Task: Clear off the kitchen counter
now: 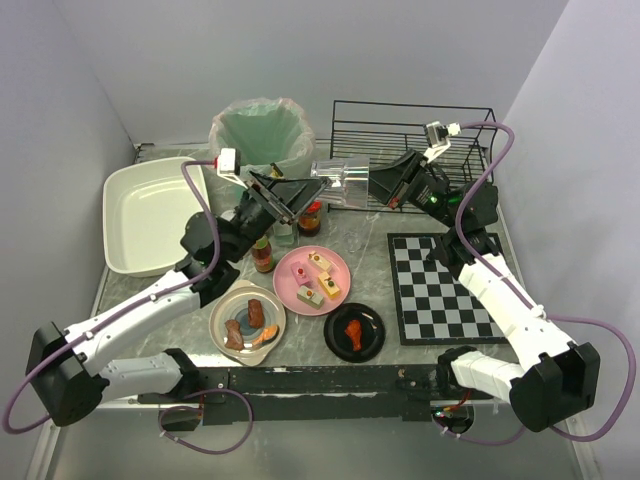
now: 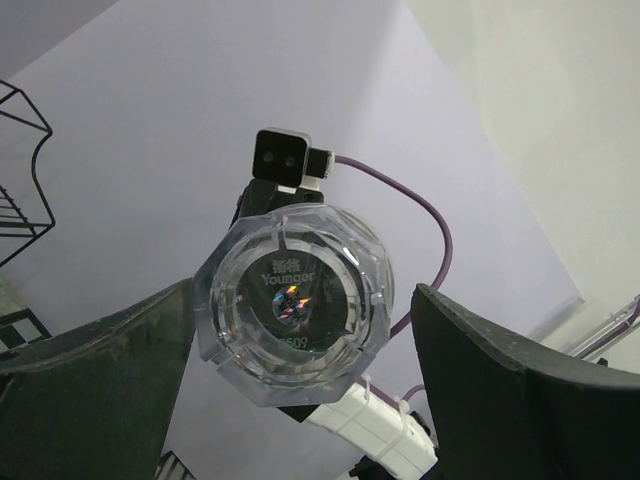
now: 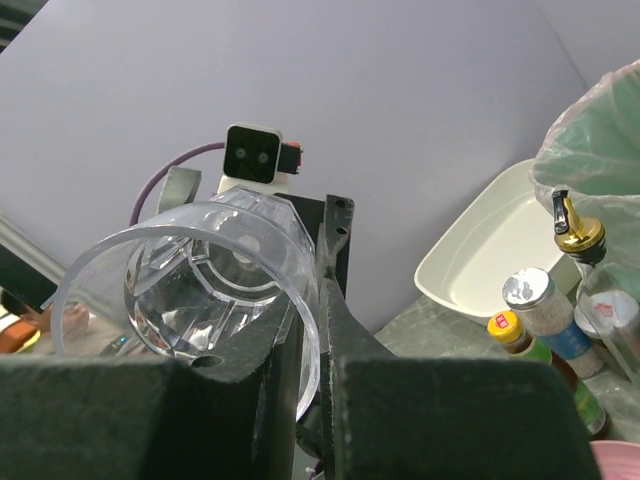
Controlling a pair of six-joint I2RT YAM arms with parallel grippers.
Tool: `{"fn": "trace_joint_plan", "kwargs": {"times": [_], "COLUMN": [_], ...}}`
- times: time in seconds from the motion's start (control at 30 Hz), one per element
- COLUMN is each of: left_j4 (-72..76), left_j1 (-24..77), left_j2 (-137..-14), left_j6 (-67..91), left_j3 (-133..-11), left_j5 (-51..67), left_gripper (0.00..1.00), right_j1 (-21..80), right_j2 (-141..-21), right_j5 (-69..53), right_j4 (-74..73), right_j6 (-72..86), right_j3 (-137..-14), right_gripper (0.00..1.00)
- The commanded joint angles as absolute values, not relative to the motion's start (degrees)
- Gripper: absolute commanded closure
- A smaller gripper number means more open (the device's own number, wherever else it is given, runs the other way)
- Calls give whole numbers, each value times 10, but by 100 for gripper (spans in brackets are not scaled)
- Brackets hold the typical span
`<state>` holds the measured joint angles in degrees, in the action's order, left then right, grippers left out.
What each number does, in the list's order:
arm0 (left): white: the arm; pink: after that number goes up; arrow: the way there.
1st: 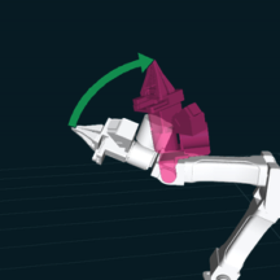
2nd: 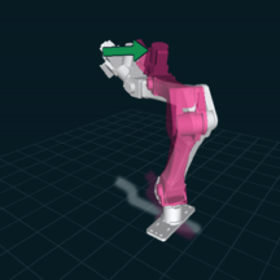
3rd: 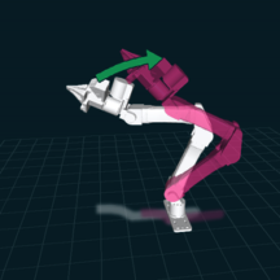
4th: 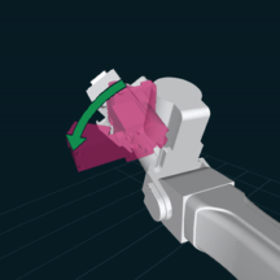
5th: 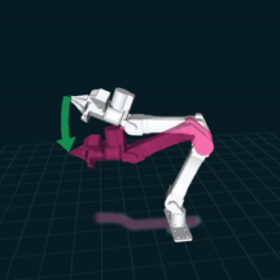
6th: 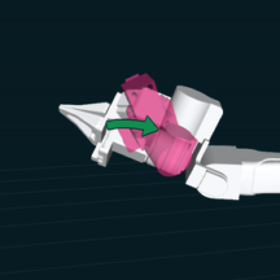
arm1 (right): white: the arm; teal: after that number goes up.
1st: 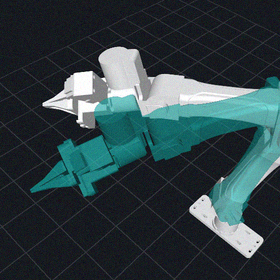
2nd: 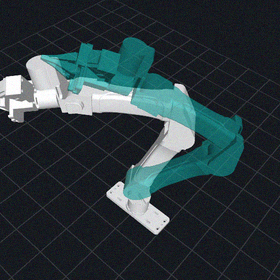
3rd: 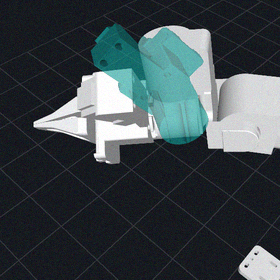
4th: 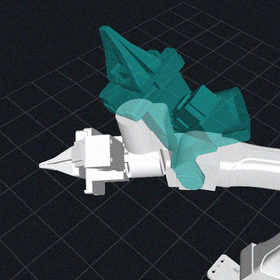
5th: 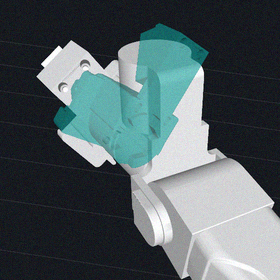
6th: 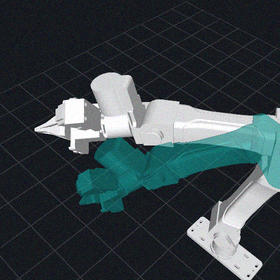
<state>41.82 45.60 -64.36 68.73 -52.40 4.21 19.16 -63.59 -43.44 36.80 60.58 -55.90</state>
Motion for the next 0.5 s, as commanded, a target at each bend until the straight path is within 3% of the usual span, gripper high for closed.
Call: {"fn": "trace_joint_plan", "kwargs": {"times": [0.0, 0.13, 0.27, 0.4, 0.43, 0.47], "left_j4": [451, 451, 457, 452, 451, 447], "left_j1": [461, 464, 466, 466, 467, 466], "left_j2": [-653, -660, -661, -657, -656, -654], "left_j6": [701, 702, 700, 695, 694, 693], "left_j3": [-536, -539, -538, -541, -540, -538], "left_j5": [55, 57, 56, 59, 60, 58], "left_gripper": [8, 16, 30, 56, 65, 73], "right_j1": [193, 194, 194, 194, 194, 192], "right_j2": [-633, -634, -632, -635, -635, -638], "right_j5": [-439, -439, -440, -442, -444, -446], "right_j4": [410, 410, 410, 411, 412, 413], "right_j6": [611, 613, 610, 611, 612, 613], "right_j3": [-563, -560, -557, -556, -556, -557], "right_gripper": [100, 100, 100, 100, 95, 83]}}
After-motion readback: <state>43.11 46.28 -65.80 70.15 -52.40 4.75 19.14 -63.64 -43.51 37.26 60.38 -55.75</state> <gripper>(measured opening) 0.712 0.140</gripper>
